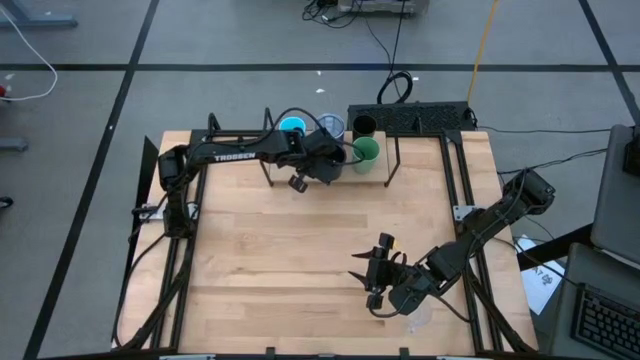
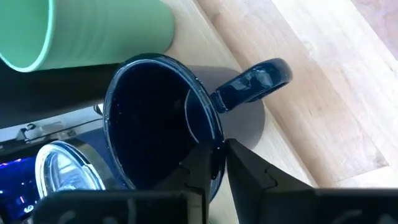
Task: Stack small to large cups/mugs on shelf
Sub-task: Put the dark blue mug on the shelf, then put the transparent mug on the shelf
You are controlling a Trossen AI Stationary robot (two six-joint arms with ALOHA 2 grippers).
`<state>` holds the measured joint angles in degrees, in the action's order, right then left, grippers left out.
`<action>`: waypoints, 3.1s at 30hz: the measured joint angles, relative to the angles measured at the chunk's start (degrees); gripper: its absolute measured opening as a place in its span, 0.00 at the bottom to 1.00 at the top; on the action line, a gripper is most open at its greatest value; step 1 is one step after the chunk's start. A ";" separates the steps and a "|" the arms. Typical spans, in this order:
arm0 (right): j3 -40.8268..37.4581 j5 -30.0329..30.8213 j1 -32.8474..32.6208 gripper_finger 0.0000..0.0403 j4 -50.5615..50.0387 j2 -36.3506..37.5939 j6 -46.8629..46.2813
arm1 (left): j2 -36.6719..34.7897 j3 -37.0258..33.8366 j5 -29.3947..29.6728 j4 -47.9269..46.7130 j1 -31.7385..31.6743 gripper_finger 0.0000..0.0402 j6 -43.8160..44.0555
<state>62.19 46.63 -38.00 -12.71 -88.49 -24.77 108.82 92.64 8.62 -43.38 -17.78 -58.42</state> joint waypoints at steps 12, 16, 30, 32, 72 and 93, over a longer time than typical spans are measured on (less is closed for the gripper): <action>0.00 0.00 0.00 0.46 0.00 0.00 0.00 | -0.02 0.00 0.38 0.07 0.02 0.14 0.46; 0.00 0.00 0.00 0.46 0.00 0.00 0.04 | -0.03 0.00 0.40 0.06 0.07 0.14 1.30; 0.00 0.00 0.00 0.46 0.02 0.00 0.02 | -2.03 0.07 0.49 -0.14 1.62 0.15 3.70; 0.00 0.02 0.00 0.46 0.04 0.00 0.00 | -2.60 0.18 0.61 0.08 2.12 0.15 4.14; 0.00 -0.22 0.00 0.46 1.95 -0.02 -1.68 | -26.95 0.22 0.88 -16.07 15.39 0.14 20.53; 0.00 -1.15 -0.03 0.46 3.01 -0.02 -4.58 | -30.53 -11.93 12.70 -27.05 33.31 0.14 48.70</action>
<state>62.19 45.48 -38.03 -9.70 -88.51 -29.35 78.28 80.72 21.32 -70.42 15.53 -9.72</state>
